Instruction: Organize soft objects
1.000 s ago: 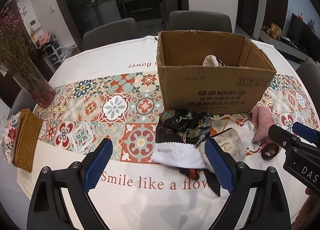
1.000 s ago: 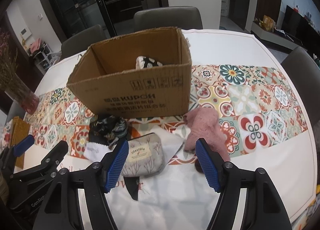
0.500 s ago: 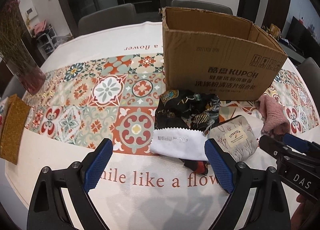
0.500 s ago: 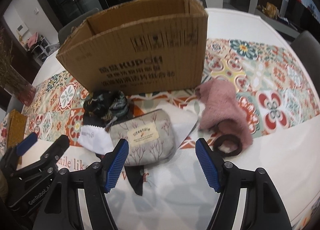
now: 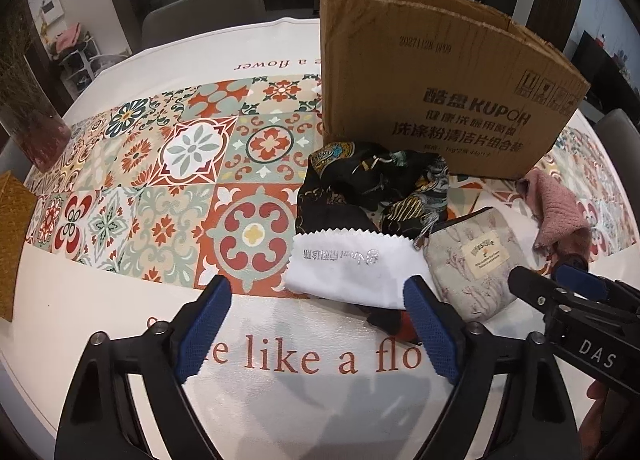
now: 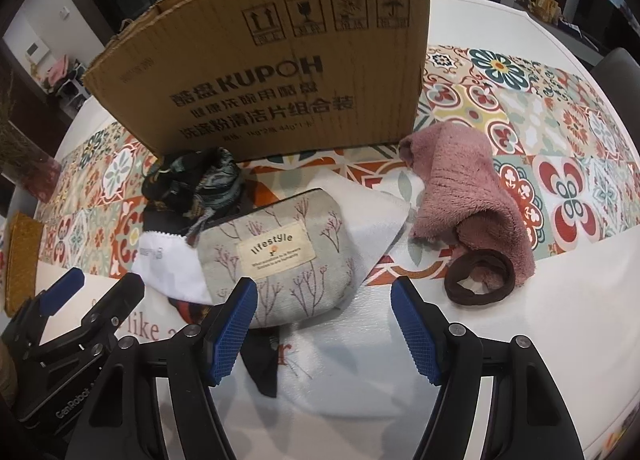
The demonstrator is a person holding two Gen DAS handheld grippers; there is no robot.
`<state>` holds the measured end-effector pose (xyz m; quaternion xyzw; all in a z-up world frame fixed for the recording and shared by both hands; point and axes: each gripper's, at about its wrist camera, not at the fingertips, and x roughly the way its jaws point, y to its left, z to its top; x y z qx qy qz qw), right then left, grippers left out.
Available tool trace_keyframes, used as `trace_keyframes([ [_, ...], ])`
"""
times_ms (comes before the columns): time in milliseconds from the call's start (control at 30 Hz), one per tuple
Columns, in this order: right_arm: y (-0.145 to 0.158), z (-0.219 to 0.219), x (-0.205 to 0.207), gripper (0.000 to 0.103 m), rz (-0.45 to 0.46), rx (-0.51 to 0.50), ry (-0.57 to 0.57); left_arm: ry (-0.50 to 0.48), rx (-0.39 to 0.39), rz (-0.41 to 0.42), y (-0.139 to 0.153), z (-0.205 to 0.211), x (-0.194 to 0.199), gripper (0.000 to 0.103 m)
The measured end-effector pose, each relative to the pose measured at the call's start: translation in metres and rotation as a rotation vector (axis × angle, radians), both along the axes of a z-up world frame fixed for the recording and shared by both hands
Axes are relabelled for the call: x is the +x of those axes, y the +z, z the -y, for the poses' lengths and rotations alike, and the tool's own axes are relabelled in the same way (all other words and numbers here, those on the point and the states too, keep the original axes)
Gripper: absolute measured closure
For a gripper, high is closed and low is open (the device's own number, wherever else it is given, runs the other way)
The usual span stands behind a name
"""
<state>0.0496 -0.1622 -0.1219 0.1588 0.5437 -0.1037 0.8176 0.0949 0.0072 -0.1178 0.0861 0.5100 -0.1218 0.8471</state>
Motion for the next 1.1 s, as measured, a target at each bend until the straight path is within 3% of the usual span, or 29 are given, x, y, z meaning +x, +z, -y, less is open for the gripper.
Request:
trace_keyframes([
  [533,-0.024,-0.001,0.015,0.033,-0.032,0.018,0.018,0.027,0.031,-0.049,-0.023,0.002,0.013,0.024],
  [867,-0.031,-0.005,0.021,0.034,-0.035,0.003,0.026,0.019,0.069,-0.061,-0.029,0.009,0.016,0.056],
  [1000,-0.031,-0.014,0.022,0.054,-0.027,0.019,0.05,0.014,0.058,-0.072,-0.03,0.01,0.016,0.069],
  [1067,-0.032,-0.017,0.023,0.065,-0.027,0.024,0.05,0.013,0.057,-0.074,-0.029,0.01,0.016,0.085],
  [1100,-0.032,-0.016,0.024,0.076,-0.028,0.025,0.048,0.012,0.06,-0.074,-0.029,0.011,0.016,0.089],
])
